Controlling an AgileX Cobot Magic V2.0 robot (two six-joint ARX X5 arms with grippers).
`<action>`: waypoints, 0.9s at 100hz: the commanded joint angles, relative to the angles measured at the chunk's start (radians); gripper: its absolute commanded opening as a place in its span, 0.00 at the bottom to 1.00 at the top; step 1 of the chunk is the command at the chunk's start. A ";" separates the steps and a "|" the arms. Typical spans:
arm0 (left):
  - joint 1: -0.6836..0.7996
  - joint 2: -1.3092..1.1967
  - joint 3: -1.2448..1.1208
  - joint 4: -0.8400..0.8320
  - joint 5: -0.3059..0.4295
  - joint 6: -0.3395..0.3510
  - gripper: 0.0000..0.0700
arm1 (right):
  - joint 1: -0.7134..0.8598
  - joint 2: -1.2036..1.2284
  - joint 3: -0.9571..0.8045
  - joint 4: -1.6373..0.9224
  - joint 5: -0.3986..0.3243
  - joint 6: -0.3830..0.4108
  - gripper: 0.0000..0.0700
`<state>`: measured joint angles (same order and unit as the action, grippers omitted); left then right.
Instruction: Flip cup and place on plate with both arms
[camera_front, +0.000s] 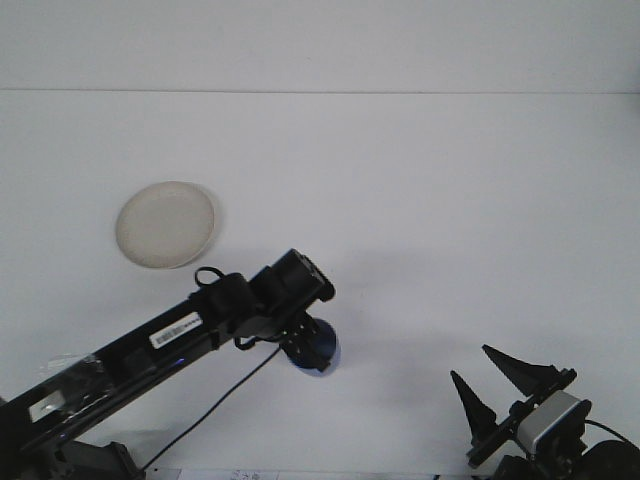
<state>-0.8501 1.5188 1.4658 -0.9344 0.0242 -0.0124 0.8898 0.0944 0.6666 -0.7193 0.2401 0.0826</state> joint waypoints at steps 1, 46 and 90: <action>0.053 -0.029 0.057 -0.030 -0.069 0.054 0.01 | 0.009 0.005 0.005 0.009 0.004 -0.007 0.59; 0.768 0.009 0.134 0.080 -0.136 0.104 0.01 | 0.009 0.005 0.005 0.009 0.004 0.000 0.59; 0.903 0.277 0.148 0.240 -0.132 0.103 0.01 | 0.009 0.005 0.005 0.008 0.003 0.034 0.59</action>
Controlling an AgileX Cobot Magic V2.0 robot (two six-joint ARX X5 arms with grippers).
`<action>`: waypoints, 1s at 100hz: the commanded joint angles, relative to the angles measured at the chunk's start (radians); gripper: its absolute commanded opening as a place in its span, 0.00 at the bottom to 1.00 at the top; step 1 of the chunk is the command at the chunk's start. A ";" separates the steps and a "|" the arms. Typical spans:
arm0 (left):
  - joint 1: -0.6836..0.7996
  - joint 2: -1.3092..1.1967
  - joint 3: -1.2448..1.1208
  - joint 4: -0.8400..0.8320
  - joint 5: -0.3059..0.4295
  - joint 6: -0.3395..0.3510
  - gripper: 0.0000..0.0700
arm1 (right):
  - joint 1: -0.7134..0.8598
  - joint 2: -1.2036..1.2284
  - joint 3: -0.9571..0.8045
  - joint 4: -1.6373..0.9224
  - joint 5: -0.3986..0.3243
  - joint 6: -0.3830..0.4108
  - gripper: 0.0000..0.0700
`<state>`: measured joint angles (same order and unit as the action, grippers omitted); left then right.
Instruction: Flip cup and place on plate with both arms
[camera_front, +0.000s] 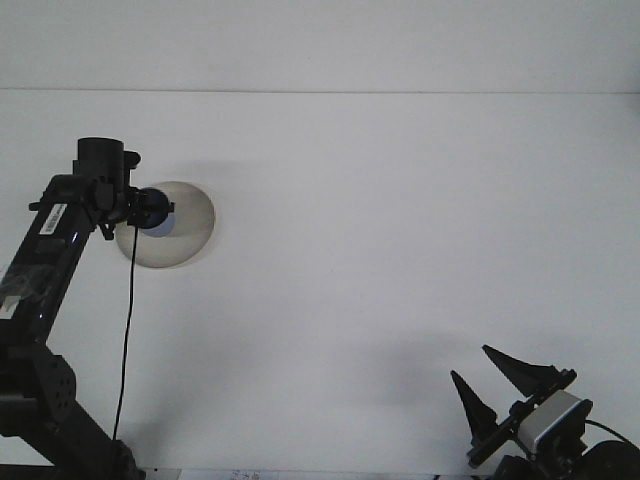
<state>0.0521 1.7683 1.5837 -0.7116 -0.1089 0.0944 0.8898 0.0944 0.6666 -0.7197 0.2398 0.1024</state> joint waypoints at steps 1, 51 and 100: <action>0.001 0.032 0.030 0.019 0.001 -0.004 0.01 | 0.009 0.005 0.005 0.009 0.003 0.014 0.59; -0.004 0.097 0.032 0.027 0.061 -0.041 0.31 | 0.009 0.005 0.005 0.008 0.004 0.014 0.59; -0.004 0.014 0.334 -0.182 0.061 -0.115 0.78 | 0.009 0.005 0.005 0.008 0.004 0.014 0.59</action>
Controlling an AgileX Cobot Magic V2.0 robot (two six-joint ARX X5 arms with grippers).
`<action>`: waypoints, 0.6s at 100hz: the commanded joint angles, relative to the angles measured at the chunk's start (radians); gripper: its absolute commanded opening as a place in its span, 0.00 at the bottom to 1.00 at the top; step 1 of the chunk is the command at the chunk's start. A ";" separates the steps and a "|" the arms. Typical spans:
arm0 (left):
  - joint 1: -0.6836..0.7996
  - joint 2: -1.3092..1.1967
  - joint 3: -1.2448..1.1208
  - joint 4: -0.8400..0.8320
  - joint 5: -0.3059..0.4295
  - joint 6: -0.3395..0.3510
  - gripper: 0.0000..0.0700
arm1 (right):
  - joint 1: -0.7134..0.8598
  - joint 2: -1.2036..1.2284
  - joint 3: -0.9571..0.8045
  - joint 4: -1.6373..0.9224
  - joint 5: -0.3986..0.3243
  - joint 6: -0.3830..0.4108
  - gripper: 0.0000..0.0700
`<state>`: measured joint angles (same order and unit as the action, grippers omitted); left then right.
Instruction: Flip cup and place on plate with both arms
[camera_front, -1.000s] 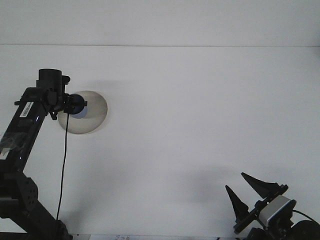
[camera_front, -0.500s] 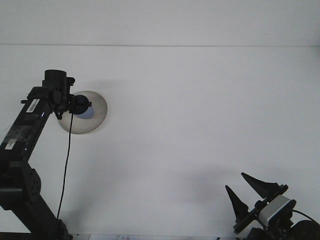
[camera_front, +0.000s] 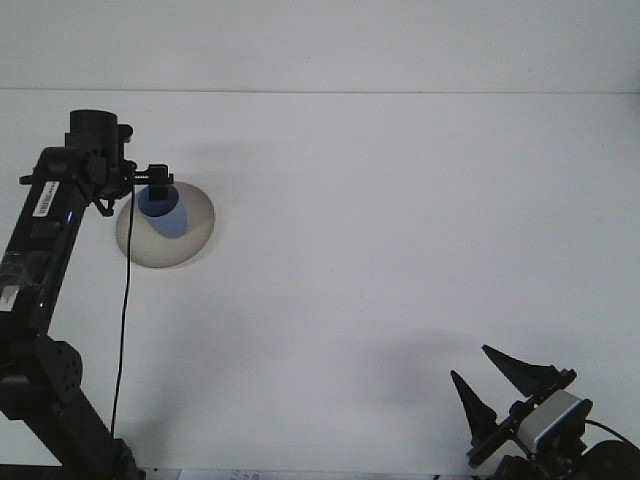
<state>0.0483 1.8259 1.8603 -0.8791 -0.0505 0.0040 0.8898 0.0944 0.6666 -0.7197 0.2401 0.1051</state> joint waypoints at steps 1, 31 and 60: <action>0.000 -0.054 0.062 -0.017 0.003 -0.025 0.78 | 0.009 0.005 0.005 0.008 0.004 0.011 0.59; -0.014 -0.442 0.030 -0.027 0.003 -0.064 0.78 | 0.009 0.005 0.005 0.009 0.073 0.011 0.75; -0.175 -0.883 -0.520 0.122 0.156 -0.081 0.78 | 0.009 0.006 0.005 0.003 0.083 -0.003 0.79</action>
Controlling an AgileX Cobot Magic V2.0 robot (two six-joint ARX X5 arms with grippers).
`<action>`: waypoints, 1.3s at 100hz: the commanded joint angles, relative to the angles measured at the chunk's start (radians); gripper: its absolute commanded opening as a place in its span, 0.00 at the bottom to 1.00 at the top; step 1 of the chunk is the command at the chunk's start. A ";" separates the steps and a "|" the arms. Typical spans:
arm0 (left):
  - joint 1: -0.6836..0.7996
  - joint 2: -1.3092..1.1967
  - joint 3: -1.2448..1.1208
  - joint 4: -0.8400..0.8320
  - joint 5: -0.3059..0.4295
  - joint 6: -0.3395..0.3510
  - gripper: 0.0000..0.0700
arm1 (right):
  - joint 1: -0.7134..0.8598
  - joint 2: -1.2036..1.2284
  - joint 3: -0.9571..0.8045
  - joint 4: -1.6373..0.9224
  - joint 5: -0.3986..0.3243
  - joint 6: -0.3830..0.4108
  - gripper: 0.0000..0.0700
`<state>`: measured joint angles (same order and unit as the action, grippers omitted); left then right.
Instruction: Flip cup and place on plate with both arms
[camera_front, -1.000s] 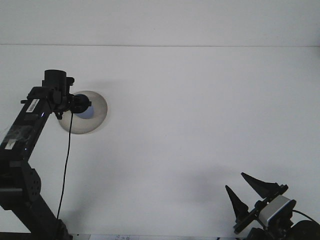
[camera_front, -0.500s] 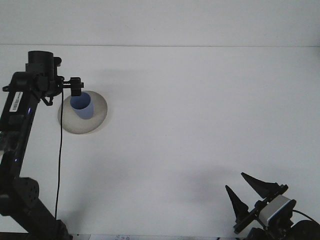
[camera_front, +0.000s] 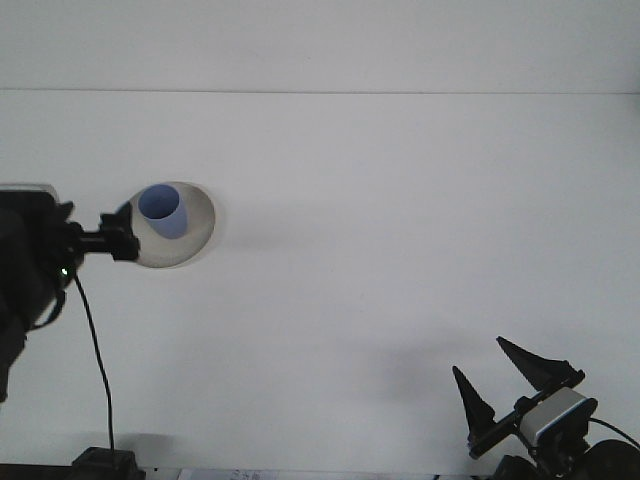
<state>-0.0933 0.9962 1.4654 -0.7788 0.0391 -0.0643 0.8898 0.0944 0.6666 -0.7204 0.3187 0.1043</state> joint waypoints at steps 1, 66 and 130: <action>-0.042 -0.069 -0.150 0.027 0.079 -0.018 0.78 | 0.009 0.006 0.005 0.002 0.004 -0.002 0.79; -0.230 -0.607 -0.703 0.162 0.154 -0.190 0.02 | 0.009 0.005 0.006 -0.041 -0.037 0.011 0.01; -0.222 -0.763 -0.702 0.229 0.150 -0.179 0.02 | 0.009 0.005 0.006 -0.024 -0.037 0.011 0.01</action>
<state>-0.3187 0.2428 0.7483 -0.5777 0.1898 -0.2504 0.8898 0.0944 0.6666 -0.7574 0.2840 0.1093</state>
